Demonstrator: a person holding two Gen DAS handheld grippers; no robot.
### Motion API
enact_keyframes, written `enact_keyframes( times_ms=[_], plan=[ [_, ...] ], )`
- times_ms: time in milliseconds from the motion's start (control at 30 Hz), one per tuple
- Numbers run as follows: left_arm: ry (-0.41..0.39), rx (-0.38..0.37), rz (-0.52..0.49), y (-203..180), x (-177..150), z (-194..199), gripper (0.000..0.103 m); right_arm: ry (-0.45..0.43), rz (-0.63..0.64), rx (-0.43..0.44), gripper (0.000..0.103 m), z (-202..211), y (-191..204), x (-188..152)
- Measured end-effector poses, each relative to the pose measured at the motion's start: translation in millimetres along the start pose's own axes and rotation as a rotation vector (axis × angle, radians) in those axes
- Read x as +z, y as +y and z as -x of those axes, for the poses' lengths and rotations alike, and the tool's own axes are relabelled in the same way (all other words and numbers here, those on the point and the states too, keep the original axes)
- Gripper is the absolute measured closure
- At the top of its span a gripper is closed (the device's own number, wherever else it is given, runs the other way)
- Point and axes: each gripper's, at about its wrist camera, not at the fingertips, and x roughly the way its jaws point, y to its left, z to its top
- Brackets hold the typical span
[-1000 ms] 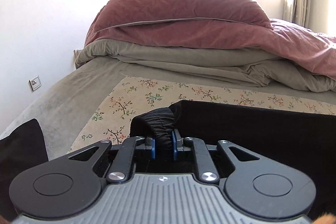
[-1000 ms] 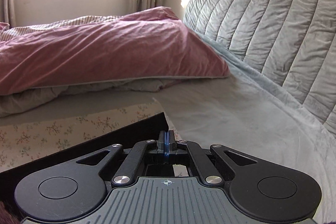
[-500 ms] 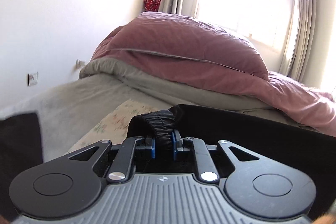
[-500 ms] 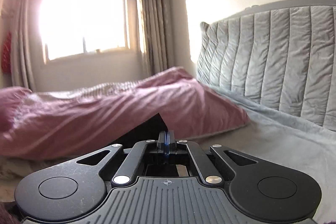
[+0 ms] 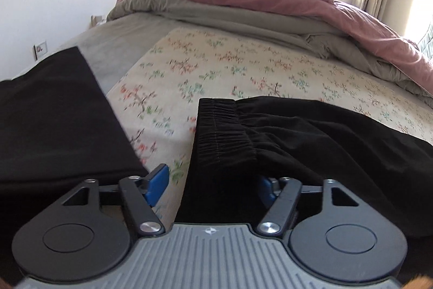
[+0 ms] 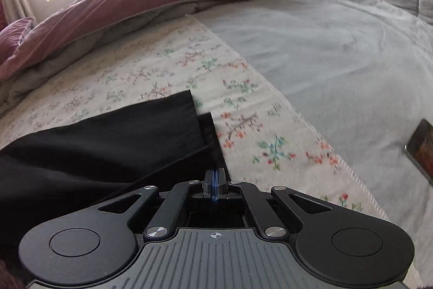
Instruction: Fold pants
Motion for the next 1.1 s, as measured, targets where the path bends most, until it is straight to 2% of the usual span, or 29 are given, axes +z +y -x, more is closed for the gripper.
enact_keyframes(
  times_ms=[100, 167, 200, 267, 333, 400, 467, 533, 600, 667, 700, 733, 767, 800, 833, 867, 933, 1000, 1100],
  plan=[
    [0.037, 0.028, 0.044, 11.9, -0.1, 10.6, 0.02, 0.013, -0.015, -0.002, 0.101, 8.2, -5.2, 2.2],
    [0.062, 0.05, 0.126, 25.7, -3.9, 18.8, 0.02, 0.005, -0.027, 0.003, 0.094, 20.5, -7.1, 6.3],
    [0.065, 0.047, 0.188, 35.1, -4.8, 24.0, 0.02, -0.011, -0.037, 0.002, 0.094, 28.6, -8.6, 5.6],
    [0.031, 0.019, 0.325, 50.0, -8.3, 37.4, 0.02, -0.023, -0.079, -0.018, 0.092, 38.9, -16.8, 8.2],
    [0.005, -0.052, 0.433, 55.7, -10.7, 49.6, 0.02, -0.016, -0.141, -0.001, 0.086, 46.2, -24.3, 6.0],
    [-0.005, -0.119, 0.43, 43.3, -9.2, 55.2, 0.02, 0.017, -0.224, 0.08, 0.071, 48.4, -29.9, -2.4],
    [0.023, -0.146, 0.387, 24.2, -5.3, 53.8, 0.017, 0.041, -0.315, 0.154, 0.033, 46.9, -30.2, -12.3],
    [0.03, -0.144, 0.371, 6.1, -0.8, 46.5, 0.012, 0.042, -0.403, 0.198, 0.03, 43.5, -27.4, -19.7],
    [0.053, -0.105, 0.366, -7.8, 1.9, 33.0, 0.012, 0.056, -0.48, 0.227, 0.031, 34.3, -23.7, -24.1],
    [0.082, -0.063, 0.378, -14.3, 2.1, 17.3, 0.013, 0.075, -0.508, 0.182, 0.031, 21.6, -16.8, -23.4],
    [0.087, -0.033, 0.387, -15.4, 1.0, 10.7, 0.017, 0.075, -0.513, 0.158, 0.033, 15.8, -13.6, -22.0],
    [0.09, 0.0, 0.396, -16.2, -0.9, 3.9, 0.031, 0.07, -0.52, 0.143, 0.043, 10.9, -11.4, -20.3],
    [0.087, 0.031, 0.403, -17.4, -2.2, -1.0, 0.054, 0.062, -0.526, 0.128, 0.069, 7.6, -10.3, -18.2],
    [0.076, 0.043, 0.407, -18.0, -3.6, -3.0, 0.067, 0.065, -0.526, 0.121, 0.084, 3.8, -8.9, -15.1],
    [0.068, 0.032, 0.417, -18.0, -4.9, -3.3, 0.084, 0.08, -0.531, 0.12, 0.099, 0.7, -8.3, -12.6],
    [0.049, 0.024, 0.427, -19.0, -5.7, -1.3, 0.094, 0.084, -0.538, 0.13, 0.099, 0.6, -8.5, -10.7],
    [0.011, 0.029, 0.405, -24.3, -3.2, 4.7, 0.095, 0.066, -0.501, 0.139, 0.102, 10.3, -3.9, -5.3],
    [-0.036, 0.011, 0.426, -21.2, -3.1, 15.4, 0.095, 0.019, -0.462, 0.164, 0.103, 30.0, -0.9, -1.9],
    [-0.018, -0.009, 0.453, -11.5, -5.5, 19.1, 0.095, -0.012, -0.422, 0.166, 0.103, 55.4, -2.2, -6.7]
  ],
)
